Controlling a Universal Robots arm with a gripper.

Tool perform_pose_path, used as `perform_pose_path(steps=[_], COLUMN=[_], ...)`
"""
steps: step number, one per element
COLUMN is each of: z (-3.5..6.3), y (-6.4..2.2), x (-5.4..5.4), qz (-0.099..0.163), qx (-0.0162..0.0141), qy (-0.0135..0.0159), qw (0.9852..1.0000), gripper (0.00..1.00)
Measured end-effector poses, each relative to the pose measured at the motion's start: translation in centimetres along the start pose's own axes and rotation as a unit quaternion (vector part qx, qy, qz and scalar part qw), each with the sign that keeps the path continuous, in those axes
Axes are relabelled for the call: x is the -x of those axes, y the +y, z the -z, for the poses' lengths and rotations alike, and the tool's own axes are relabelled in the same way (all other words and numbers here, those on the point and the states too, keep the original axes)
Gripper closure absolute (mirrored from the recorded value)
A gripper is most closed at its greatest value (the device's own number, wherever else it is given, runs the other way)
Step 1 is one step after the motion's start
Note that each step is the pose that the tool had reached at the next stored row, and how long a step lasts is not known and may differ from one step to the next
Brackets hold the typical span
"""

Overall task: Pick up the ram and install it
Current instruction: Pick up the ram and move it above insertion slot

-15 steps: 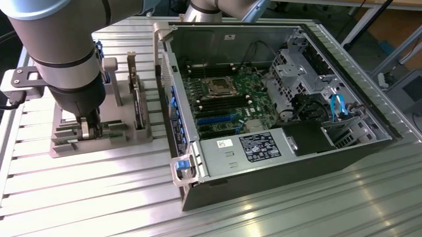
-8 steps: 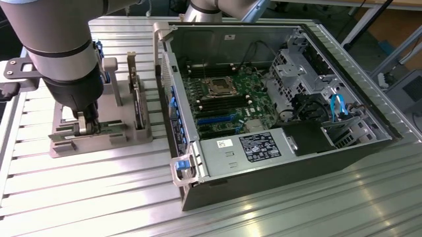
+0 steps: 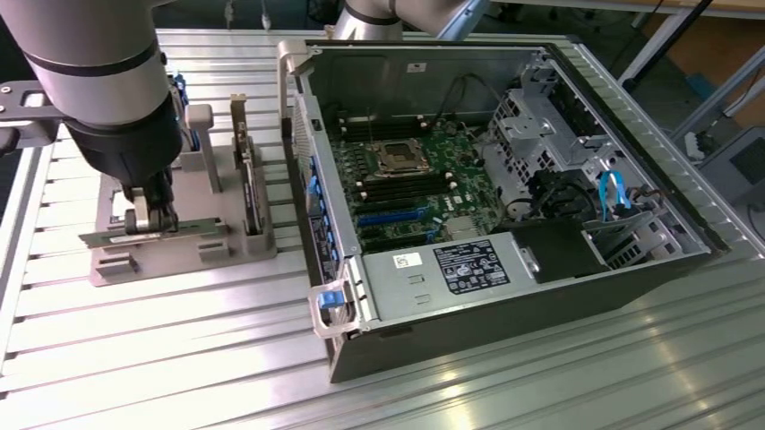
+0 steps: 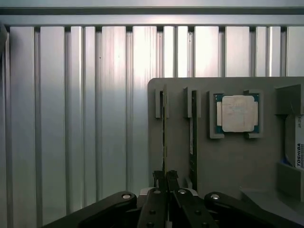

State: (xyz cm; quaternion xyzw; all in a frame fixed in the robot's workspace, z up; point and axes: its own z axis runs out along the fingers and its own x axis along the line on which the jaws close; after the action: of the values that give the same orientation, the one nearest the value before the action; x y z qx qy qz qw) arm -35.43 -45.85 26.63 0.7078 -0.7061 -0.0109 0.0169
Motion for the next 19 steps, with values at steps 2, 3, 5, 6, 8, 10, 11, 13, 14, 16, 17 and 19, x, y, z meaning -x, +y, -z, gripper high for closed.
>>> perform_pose_path(steps=[2,3,5,6,8,10,11,13,14,16,17,19], z=[0.34,0.49,0.79,1.0,1.42,1.82,2.13,2.42,2.55,2.86,2.96,3.16], y=[0.01,0.02,0.03,0.04,0.06,0.07,0.08,0.09,0.1,0.11,0.11,0.13], x=[0.0,0.0,0.0,0.0,0.0,0.0,0.0,0.0,0.0,0.0,0.0,0.0], qz=[0.0,0.0,0.0,0.0,0.0,0.0,0.0,0.0,0.0,0.0,0.0,0.0], qx=[0.0,0.0,0.0,0.0,-0.0001,0.0,0.0,0.0,0.0,0.0,0.0,0.0], qy=[0.0,0.0,0.0,0.0,0.0,0.0,0.0,0.0,0.0,0.0,0.0,0.0], qw=[1.0,1.0,1.0,1.0,1.0,1.0,1.0,1.0,1.0,1.0,1.0,1.0], gripper=[0.88,0.88,0.88,0.88,0.88,0.88,0.88,0.88,0.88,0.88,0.88,0.88])
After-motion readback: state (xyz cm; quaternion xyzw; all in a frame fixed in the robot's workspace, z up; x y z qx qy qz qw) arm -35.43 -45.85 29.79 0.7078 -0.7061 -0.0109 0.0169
